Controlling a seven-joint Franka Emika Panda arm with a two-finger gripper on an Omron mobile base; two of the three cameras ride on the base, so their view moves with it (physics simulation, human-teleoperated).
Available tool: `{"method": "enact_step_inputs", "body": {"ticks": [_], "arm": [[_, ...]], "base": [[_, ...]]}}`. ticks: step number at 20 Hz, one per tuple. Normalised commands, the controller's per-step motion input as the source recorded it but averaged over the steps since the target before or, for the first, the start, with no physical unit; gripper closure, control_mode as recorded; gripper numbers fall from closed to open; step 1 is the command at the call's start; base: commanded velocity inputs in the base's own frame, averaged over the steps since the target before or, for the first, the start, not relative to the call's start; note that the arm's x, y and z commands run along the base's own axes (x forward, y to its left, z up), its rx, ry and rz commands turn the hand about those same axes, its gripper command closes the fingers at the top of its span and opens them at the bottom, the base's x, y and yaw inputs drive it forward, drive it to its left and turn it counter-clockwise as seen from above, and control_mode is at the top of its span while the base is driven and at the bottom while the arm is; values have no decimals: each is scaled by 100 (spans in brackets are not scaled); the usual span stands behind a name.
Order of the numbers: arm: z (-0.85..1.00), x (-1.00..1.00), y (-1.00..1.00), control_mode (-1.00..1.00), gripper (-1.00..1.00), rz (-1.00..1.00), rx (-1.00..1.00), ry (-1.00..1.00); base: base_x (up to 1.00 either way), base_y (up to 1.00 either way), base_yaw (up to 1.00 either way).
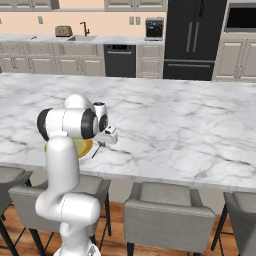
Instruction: Take the fork and place it on the left side of the plate. Then take the spoon and place it on the right side of the plate. Make sure they're directly next to the plate.
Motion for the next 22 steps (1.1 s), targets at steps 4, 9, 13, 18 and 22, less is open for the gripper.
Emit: {"method": "enact_step_inputs", "body": {"ticks": [4,9,13,18,22], "arm": [[-26,31,0,-100,100,0,-5,0],[-23,5,-5,-100,100,5,-8,0],[-19,-7,-19,-100,100,7,-4,0],[-7,-9,-20,-100,100,3,0,0],[0,-18,-22,-100,100,1,0,0]], "base": [[0,0,0],[0,0,0],[0,0,0],[0,0,0],[0,0,0]]}}
